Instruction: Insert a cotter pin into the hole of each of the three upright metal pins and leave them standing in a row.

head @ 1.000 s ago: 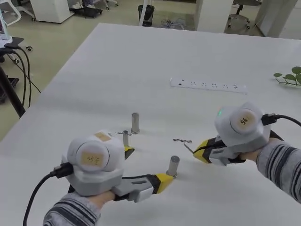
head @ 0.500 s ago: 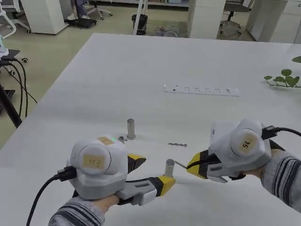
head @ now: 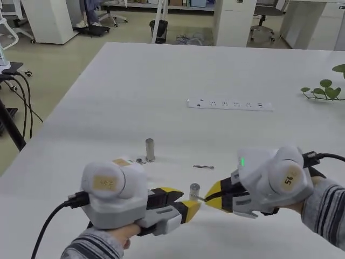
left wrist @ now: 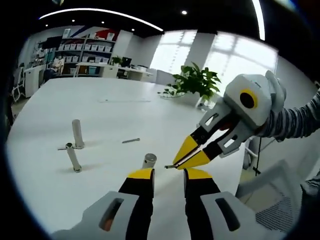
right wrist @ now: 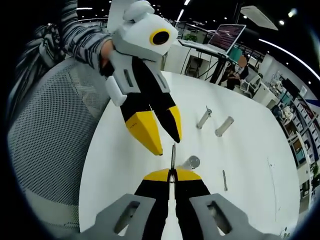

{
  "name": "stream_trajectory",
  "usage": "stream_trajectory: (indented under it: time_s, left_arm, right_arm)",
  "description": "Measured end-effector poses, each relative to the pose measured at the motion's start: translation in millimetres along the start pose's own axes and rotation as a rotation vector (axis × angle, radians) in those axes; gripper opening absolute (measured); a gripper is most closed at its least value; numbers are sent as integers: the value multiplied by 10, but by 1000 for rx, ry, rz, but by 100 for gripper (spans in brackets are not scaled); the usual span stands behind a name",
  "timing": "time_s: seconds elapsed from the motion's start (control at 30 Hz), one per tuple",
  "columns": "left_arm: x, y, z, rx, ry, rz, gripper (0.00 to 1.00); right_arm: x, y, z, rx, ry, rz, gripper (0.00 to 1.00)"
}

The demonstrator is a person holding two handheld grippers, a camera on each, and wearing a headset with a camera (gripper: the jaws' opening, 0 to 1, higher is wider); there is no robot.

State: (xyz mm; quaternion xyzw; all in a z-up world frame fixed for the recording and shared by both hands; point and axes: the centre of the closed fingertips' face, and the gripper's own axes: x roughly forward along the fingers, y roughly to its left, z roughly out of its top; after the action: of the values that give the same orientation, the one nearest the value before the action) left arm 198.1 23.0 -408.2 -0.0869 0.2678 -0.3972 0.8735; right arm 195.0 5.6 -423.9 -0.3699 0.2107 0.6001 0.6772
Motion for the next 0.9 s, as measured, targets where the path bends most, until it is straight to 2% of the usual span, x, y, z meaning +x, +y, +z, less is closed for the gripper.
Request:
stream_trajectory:
  time_s: [0.3,0.43,0.47,0.57,0.8,0.9]
  left_arm:
    - [-6,-34,21,-86,-30,-32,8]
    - [-6,-34,15,-97,-32,-34,1]
    - [-5,-31,24,-87,-38,-36,1]
    - [-11,-61,28,-108,-40,-50,0]
    - [-10,-90,20,-51,-35,-56,0]
    - [-23,-100,8,5,-28,-63,0]
  right_arm:
    - [-8,38,106,-61,-21,7,0]
    - [-9,31,138,-73,-31,5,0]
    - [-10,30,143,-73,-32,5,0]
    - [-5,22,140,-75,-30,3,0]
    - [-9,11,129,-63,-35,-8,0]
    - [-13,21,103,-47,-36,2,0]
